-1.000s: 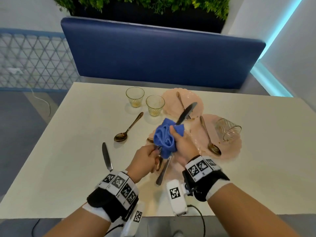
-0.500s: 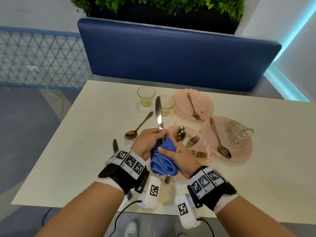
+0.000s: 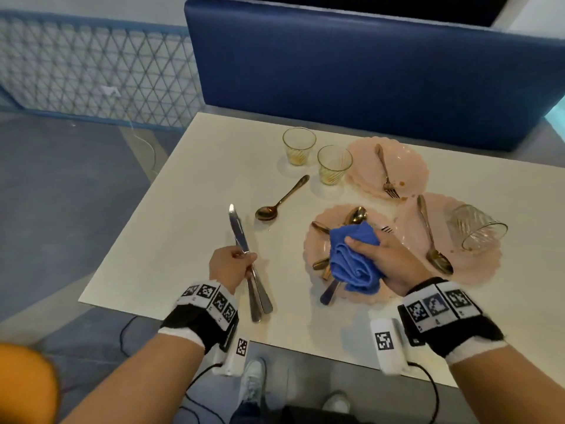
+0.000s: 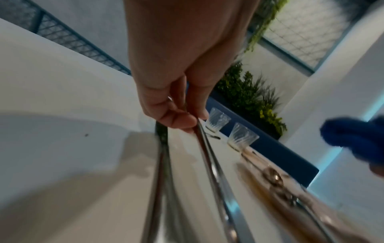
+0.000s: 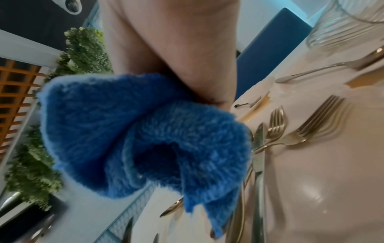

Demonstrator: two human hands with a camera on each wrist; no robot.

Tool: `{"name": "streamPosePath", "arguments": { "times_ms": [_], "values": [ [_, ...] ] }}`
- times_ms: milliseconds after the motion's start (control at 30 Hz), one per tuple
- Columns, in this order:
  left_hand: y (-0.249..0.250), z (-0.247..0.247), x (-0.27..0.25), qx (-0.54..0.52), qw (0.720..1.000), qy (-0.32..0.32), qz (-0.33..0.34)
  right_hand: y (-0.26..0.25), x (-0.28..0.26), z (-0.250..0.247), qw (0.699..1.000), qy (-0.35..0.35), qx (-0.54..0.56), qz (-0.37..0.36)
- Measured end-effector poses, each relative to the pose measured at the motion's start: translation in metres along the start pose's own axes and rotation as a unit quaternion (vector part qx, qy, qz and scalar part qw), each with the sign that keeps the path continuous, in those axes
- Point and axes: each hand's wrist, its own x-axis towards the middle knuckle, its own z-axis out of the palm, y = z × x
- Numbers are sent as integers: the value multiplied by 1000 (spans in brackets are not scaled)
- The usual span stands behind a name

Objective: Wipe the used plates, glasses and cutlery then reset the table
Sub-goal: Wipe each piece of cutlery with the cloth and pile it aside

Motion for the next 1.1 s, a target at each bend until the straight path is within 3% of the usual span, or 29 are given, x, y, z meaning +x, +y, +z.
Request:
{"name": "streamPosePath", "arguments": {
  "times_ms": [200, 633, 1000, 1100],
  "values": [
    [-15, 18, -2, 38, 999, 18, -5, 3, 5, 6, 1000, -2, 7, 15],
    [0, 29, 7, 174, 983, -40, 42, -6, 17, 10, 1000, 0, -5, -14],
    [7, 9, 19, 174, 981, -70, 40, -1, 23, 9, 999, 38, 3, 7],
    [42, 4, 37, 215, 968, -58, 118, -4, 25, 7, 999, 54, 2, 5]
  ]
}}
